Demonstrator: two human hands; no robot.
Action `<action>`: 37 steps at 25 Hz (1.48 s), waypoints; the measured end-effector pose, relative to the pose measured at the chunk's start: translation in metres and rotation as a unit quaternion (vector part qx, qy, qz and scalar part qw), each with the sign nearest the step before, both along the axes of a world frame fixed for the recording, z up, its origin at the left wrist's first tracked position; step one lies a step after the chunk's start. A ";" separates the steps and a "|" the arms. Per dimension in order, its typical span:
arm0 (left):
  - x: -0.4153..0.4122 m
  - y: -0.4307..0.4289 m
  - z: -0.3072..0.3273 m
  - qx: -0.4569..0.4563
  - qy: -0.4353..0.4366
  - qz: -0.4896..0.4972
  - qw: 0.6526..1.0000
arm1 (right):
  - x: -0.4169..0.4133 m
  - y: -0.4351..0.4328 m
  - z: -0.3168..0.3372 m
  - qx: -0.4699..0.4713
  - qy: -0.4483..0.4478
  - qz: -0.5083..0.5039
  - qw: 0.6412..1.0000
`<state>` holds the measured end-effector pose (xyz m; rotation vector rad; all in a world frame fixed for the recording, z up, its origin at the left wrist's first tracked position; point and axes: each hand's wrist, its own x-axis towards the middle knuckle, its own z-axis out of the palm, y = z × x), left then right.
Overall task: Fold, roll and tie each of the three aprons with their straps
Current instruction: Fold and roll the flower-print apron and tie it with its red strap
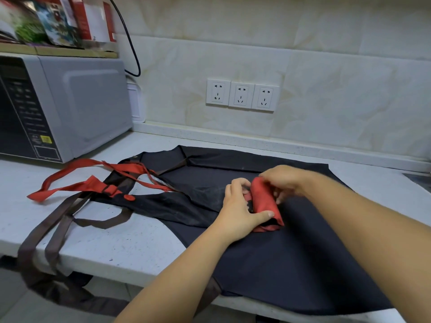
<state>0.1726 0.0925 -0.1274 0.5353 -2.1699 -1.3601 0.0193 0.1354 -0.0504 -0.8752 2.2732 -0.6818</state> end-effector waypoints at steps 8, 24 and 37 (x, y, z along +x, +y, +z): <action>0.009 -0.003 0.009 0.000 -0.009 -0.025 1.000 | 0.005 0.016 -0.001 -0.001 -0.101 -0.017 0.995; 0.054 -0.058 -0.002 -0.491 -0.171 0.190 0.833 | 0.043 -0.025 -0.017 0.014 0.142 0.036 0.989; 0.063 -0.024 0.005 -0.224 -0.221 0.211 0.925 | 0.095 -0.070 -0.016 0.156 0.461 0.103 0.867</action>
